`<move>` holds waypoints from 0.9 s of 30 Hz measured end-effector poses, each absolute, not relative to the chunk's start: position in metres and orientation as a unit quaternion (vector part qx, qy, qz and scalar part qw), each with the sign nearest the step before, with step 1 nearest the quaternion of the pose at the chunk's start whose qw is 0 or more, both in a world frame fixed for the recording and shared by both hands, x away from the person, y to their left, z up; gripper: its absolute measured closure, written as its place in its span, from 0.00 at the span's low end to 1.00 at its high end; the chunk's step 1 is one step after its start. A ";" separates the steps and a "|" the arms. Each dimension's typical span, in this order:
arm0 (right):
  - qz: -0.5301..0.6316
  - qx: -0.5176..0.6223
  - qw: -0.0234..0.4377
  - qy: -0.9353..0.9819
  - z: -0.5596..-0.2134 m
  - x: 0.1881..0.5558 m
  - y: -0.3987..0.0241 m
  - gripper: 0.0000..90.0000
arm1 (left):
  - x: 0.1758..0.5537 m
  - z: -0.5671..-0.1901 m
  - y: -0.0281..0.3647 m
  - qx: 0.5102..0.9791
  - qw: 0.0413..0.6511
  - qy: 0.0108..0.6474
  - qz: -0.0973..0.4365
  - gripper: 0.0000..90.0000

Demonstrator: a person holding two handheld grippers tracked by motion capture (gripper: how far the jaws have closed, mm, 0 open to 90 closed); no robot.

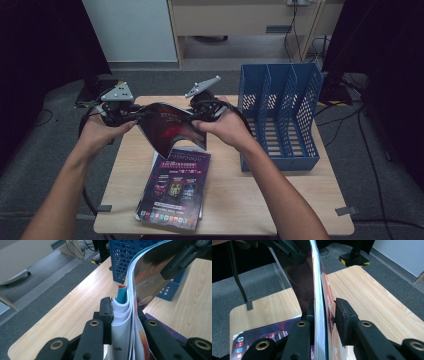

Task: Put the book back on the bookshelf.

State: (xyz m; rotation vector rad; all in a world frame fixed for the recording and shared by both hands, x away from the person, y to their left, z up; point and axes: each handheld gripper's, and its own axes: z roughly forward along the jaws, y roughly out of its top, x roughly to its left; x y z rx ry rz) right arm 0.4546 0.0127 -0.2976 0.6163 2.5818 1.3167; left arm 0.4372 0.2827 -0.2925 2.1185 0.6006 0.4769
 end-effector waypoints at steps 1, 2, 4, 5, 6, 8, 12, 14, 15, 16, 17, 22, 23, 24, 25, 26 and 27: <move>0.441 0.206 0.091 0.869 -0.298 0.455 0.012 0.84 | 0.437 -0.293 0.282 0.849 0.431 0.239 0.190 0.86; 0.441 0.206 0.091 0.869 -0.298 0.455 0.012 0.84 | 0.437 -0.293 0.282 0.849 0.431 0.239 0.190 0.86; 0.440 0.207 0.093 0.869 -0.298 0.456 0.012 0.84 | 0.438 -0.292 0.282 0.849 0.431 0.239 0.190 0.86; 0.439 0.206 0.094 0.869 -0.298 0.457 0.011 0.84 | 0.438 -0.293 0.282 0.849 0.431 0.238 0.190 0.86; 0.438 0.205 0.095 0.870 -0.299 0.457 0.011 0.84 | 0.438 -0.293 0.282 0.850 0.431 0.237 0.189 0.86; 0.436 0.204 0.096 0.871 -0.299 0.457 0.011 0.83 | 0.438 -0.292 0.282 0.850 0.431 0.237 0.188 0.86; 0.429 0.202 0.094 0.875 -0.303 0.459 0.012 0.83 | 0.437 -0.292 0.281 0.851 0.430 0.237 0.188 0.86; 0.429 0.202 0.094 0.876 -0.303 0.460 0.012 0.86 | 0.437 -0.291 0.281 0.851 0.431 0.236 0.186 0.86; 0.427 0.201 0.100 0.876 -0.303 0.461 0.012 0.87 | 0.437 -0.291 0.281 0.851 0.431 0.235 0.186 0.86; 0.427 0.200 0.101 0.876 -0.303 0.461 0.012 0.89 | 0.437 -0.291 0.281 0.851 0.431 0.235 0.186 0.86; 0.426 0.199 0.102 0.877 -0.303 0.461 0.011 0.90 | 0.437 -0.291 0.281 0.851 0.431 0.233 0.186 0.86; 0.416 0.192 0.114 0.881 -0.298 0.459 0.011 0.95 | 0.437 -0.289 0.280 0.850 0.435 0.231 0.187 0.85; 0.416 0.190 0.117 0.882 -0.297 0.458 0.011 0.96 | 0.436 -0.288 0.280 0.849 0.437 0.231 0.187 0.85; 0.413 0.187 0.118 0.883 -0.293 0.457 0.011 0.97 | 0.436 -0.287 0.281 0.847 0.440 0.231 0.187 0.84; 0.413 0.187 0.118 0.883 -0.293 0.457 0.011 0.97 | 0.436 -0.287 0.281 0.847 0.440 0.231 0.187 0.84; 0.415 0.187 0.118 0.883 -0.292 0.457 0.011 0.97 | 0.436 -0.286 0.281 0.846 0.442 0.232 0.189 0.84; 0.415 0.187 0.120 0.882 -0.290 0.456 0.012 0.97 | 0.436 -0.285 0.282 0.845 0.442 0.231 0.192 0.83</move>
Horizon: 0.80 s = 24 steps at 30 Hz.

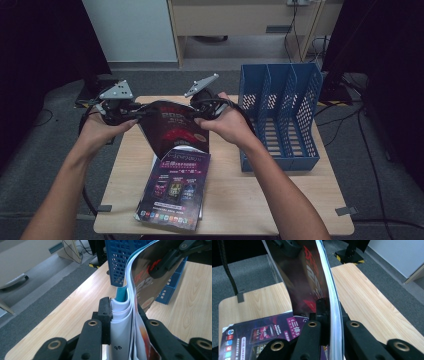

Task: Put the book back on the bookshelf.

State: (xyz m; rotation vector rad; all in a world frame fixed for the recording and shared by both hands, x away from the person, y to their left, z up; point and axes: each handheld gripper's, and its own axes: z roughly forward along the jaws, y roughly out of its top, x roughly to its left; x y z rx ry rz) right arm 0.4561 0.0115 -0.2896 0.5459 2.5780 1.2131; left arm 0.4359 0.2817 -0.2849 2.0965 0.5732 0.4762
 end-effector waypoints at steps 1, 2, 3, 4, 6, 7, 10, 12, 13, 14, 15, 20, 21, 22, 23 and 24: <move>0.417 0.186 0.118 0.882 -0.287 0.456 0.012 0.97 | 0.436 -0.284 0.282 0.844 0.444 0.231 0.192 0.83; 0.419 0.184 0.114 0.882 -0.284 0.455 0.012 0.97 | 0.435 -0.284 0.283 0.843 0.445 0.231 0.196 0.82; 0.419 0.184 0.114 0.882 -0.284 0.455 0.012 0.97 | 0.435 -0.284 0.283 0.843 0.444 0.231 0.198 0.82; 0.420 0.185 0.108 0.882 -0.282 0.454 0.013 0.97 | 0.435 -0.283 0.284 0.842 0.444 0.232 0.199 0.82; 0.422 0.182 0.104 0.882 -0.280 0.454 0.014 0.97 | 0.434 -0.282 0.286 0.840 0.447 0.233 0.201 0.81; 0.422 0.182 0.104 0.882 -0.280 0.454 0.014 0.97 | 0.434 -0.282 0.286 0.840 0.447 0.233 0.201 0.81; 0.425 0.186 0.092 0.881 -0.280 0.455 0.013 0.97 | 0.433 -0.284 0.286 0.838 0.450 0.234 0.202 0.78; 0.428 0.189 0.087 0.879 -0.281 0.456 0.011 0.97 | 0.433 -0.285 0.286 0.834 0.454 0.237 0.205 0.73; 0.428 0.190 0.086 0.879 -0.281 0.456 0.011 0.97 | 0.433 -0.285 0.286 0.834 0.454 0.237 0.205 0.69; 0.429 0.193 0.084 0.878 -0.281 0.456 0.009 0.97 | 0.435 -0.288 0.288 0.826 0.460 0.249 0.209 0.61; 0.430 0.193 0.082 0.878 -0.281 0.457 0.008 0.97 | 0.435 -0.288 0.288 0.826 0.460 0.249 0.209 0.54; 0.435 0.198 0.073 0.875 -0.283 0.457 0.004 0.97 | 0.438 -0.297 0.288 0.816 0.466 0.266 0.214 0.27; 0.435 0.198 0.073 0.875 -0.283 0.457 0.004 0.97 | 0.438 -0.297 0.288 0.816 0.466 0.266 0.214 0.23; 0.438 0.197 0.071 0.874 -0.282 0.457 0.003 0.97 | 0.438 -0.299 0.288 0.815 0.465 0.271 0.212 0.16; 0.438 0.197 0.071 0.874 -0.282 0.457 0.003 0.97 | 0.438 -0.300 0.287 0.812 0.465 0.278 0.217 0.16; 0.438 0.197 0.072 0.874 -0.282 0.457 0.002 0.97 | 0.438 -0.302 0.288 0.810 0.464 0.282 0.222 0.11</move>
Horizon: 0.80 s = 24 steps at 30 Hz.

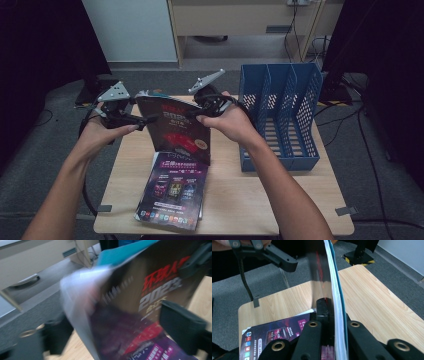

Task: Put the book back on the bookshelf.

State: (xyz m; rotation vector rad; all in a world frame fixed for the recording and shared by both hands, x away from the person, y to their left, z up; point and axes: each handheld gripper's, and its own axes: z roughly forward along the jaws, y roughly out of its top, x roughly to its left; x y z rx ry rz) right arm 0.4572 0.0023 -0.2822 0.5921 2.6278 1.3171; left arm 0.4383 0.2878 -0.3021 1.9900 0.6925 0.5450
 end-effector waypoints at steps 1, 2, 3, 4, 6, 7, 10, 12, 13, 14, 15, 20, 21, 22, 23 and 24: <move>0.439 0.199 0.073 0.873 -0.282 0.457 0.002 0.97 | 0.439 -0.304 0.288 0.807 0.465 0.287 0.222 0.08; 0.440 0.200 0.072 0.873 -0.281 0.457 0.000 0.97 | 0.439 -0.306 0.290 0.803 0.468 0.294 0.223 0.03; 0.440 0.201 0.073 0.872 -0.280 0.457 0.000 0.97 | 0.439 -0.310 0.291 0.801 0.468 0.300 0.222 0.03; 0.441 0.200 0.072 0.872 -0.280 0.458 -0.001 0.97 | 0.439 -0.313 0.292 0.800 0.467 0.303 0.223 0.03; 0.442 0.204 0.073 0.870 -0.279 0.458 -0.004 0.97 | 0.438 -0.318 0.293 0.800 0.464 0.309 0.224 0.03; 0.442 0.205 0.073 0.870 -0.279 0.458 -0.005 0.97 | 0.438 -0.322 0.293 0.800 0.461 0.310 0.227 0.03; 0.443 0.206 0.074 0.869 -0.277 0.458 -0.007 0.97 | 0.437 -0.328 0.294 0.799 0.458 0.315 0.228 0.03; 0.444 0.210 0.073 0.868 -0.276 0.457 -0.009 0.97 | 0.435 -0.336 0.293 0.800 0.453 0.317 0.232 0.03; 0.445 0.209 0.075 0.868 -0.275 0.457 -0.010 0.97 | 0.434 -0.338 0.293 0.801 0.451 0.317 0.234 0.03; 0.444 0.211 0.077 0.867 -0.273 0.458 -0.010 0.97 | 0.432 -0.344 0.292 0.801 0.449 0.318 0.237 0.03; 0.444 0.211 0.077 0.867 -0.273 0.458 -0.010 0.97 | 0.432 -0.344 0.292 0.801 0.449 0.318 0.237 0.03; 0.439 0.206 0.078 0.871 -0.268 0.458 -0.008 0.97 | 0.420 -0.361 0.293 0.799 0.445 0.323 0.244 0.04; 0.440 0.204 0.078 0.871 -0.267 0.458 -0.008 0.97 | 0.419 -0.365 0.294 0.798 0.445 0.325 0.245 0.04; 0.442 0.205 0.076 0.870 -0.266 0.458 -0.008 0.97 | 0.417 -0.368 0.295 0.798 0.443 0.325 0.246 0.04; 0.444 0.205 0.077 0.869 -0.266 0.459 -0.009 0.97 | 0.416 -0.371 0.296 0.799 0.442 0.325 0.247 0.03; 0.447 0.206 0.074 0.867 -0.266 0.460 -0.010 0.97 | 0.416 -0.375 0.297 0.797 0.443 0.327 0.247 0.03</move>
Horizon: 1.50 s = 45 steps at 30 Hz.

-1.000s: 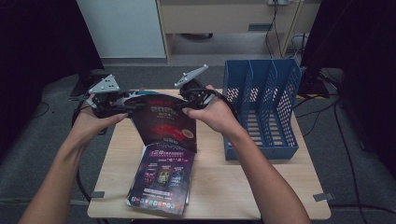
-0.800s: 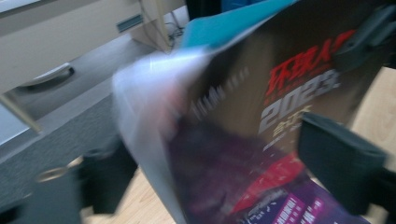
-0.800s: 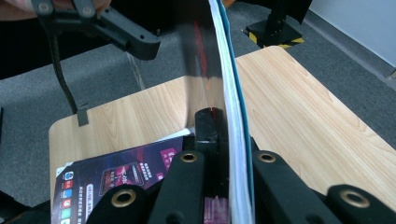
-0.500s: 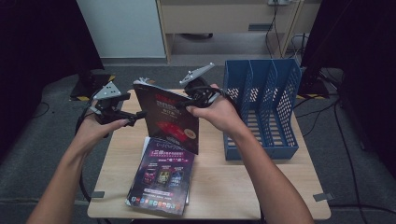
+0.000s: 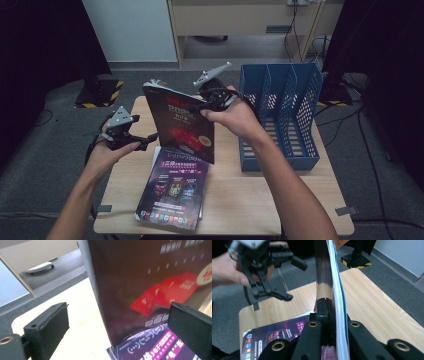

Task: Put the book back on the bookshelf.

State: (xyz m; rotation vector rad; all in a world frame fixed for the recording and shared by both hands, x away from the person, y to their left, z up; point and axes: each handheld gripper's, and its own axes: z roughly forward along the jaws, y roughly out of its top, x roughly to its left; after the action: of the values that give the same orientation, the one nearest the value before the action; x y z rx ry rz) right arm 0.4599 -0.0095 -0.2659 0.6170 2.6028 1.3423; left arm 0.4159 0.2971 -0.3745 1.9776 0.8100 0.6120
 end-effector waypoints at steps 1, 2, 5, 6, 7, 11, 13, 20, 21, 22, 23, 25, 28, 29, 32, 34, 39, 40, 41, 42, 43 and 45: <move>0.449 0.205 0.073 0.867 -0.266 0.461 -0.010 0.97 | 0.415 -0.381 0.299 0.797 0.444 0.330 0.244 0.03; 0.450 0.205 0.071 0.866 -0.268 0.463 -0.010 0.97 | 0.415 -0.386 0.300 0.797 0.443 0.333 0.241 0.03; 0.454 0.203 0.073 0.865 -0.268 0.465 -0.013 0.97 | 0.410 -0.401 0.303 0.796 0.441 0.338 0.241 0.03; 0.456 0.204 0.072 0.863 -0.268 0.465 -0.014 0.97 | 0.409 -0.407 0.304 0.794 0.443 0.340 0.240 0.03; 0.457 0.204 0.073 0.863 -0.267 0.466 -0.016 0.97 | 0.407 -0.412 0.304 0.795 0.442 0.342 0.238 0.03; 0.456 0.206 0.076 0.862 -0.267 0.468 -0.022 0.97 | 0.405 -0.434 0.304 0.798 0.432 0.351 0.231 0.03; 0.454 0.206 0.077 0.864 -0.267 0.469 -0.024 0.97 | 0.405 -0.444 0.303 0.798 0.431 0.356 0.227 0.03; 0.451 0.203 0.086 0.865 -0.265 0.471 -0.029 0.97 | 0.402 -0.467 0.301 0.809 0.414 0.358 0.213 0.04; 0.451 0.198 0.088 0.866 -0.265 0.471 -0.029 0.97 | 0.402 -0.469 0.301 0.808 0.415 0.362 0.211 0.04; 0.450 0.196 0.087 0.867 -0.264 0.471 -0.028 0.97 | 0.401 -0.471 0.301 0.809 0.411 0.363 0.212 0.04; 0.450 0.193 0.087 0.868 -0.263 0.471 -0.028 0.97 | 0.400 -0.473 0.301 0.811 0.408 0.362 0.211 0.04; 0.449 0.187 0.087 0.869 -0.260 0.472 -0.027 0.97 | 0.398 -0.477 0.303 0.812 0.404 0.365 0.210 0.04; 0.451 0.179 0.084 0.870 -0.255 0.472 -0.027 0.97 | 0.395 -0.480 0.305 0.813 0.399 0.367 0.210 0.04; 0.453 0.177 0.082 0.870 -0.254 0.473 -0.027 0.97 | 0.395 -0.481 0.306 0.812 0.399 0.370 0.210 0.04; 0.456 0.174 0.075 0.870 -0.252 0.475 -0.030 0.97 | 0.392 -0.484 0.306 0.815 0.393 0.370 0.210 0.04; 0.455 0.172 0.075 0.871 -0.251 0.477 -0.032 0.97 | 0.391 -0.486 0.305 0.818 0.389 0.367 0.210 0.04; 0.450 0.171 0.071 0.874 -0.248 0.479 -0.038 0.97 | 0.393 -0.488 0.304 0.822 0.384 0.367 0.208 0.04; 0.449 0.168 0.074 0.874 -0.248 0.480 -0.039 0.97 | 0.393 -0.488 0.305 0.822 0.382 0.367 0.207 0.04; 0.449 0.168 0.075 0.874 -0.247 0.480 -0.040 0.97 | 0.393 -0.489 0.305 0.823 0.382 0.367 0.206 0.04; 0.449 0.169 0.075 0.874 -0.247 0.481 -0.042 0.97 | 0.392 -0.489 0.306 0.823 0.381 0.367 0.206 0.04; 0.451 0.169 0.075 0.873 -0.246 0.482 -0.044 0.97 | 0.392 -0.489 0.306 0.823 0.381 0.368 0.206 0.04; 0.454 0.173 0.077 0.871 -0.246 0.482 -0.047 0.97 | 0.392 -0.489 0.307 0.822 0.382 0.368 0.206 0.04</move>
State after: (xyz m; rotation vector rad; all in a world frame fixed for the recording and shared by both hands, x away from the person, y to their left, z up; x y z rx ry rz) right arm 0.4825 -0.0467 -0.2462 0.5174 2.6089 1.3606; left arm 0.3923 0.3071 -0.4893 2.0980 0.9389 0.5247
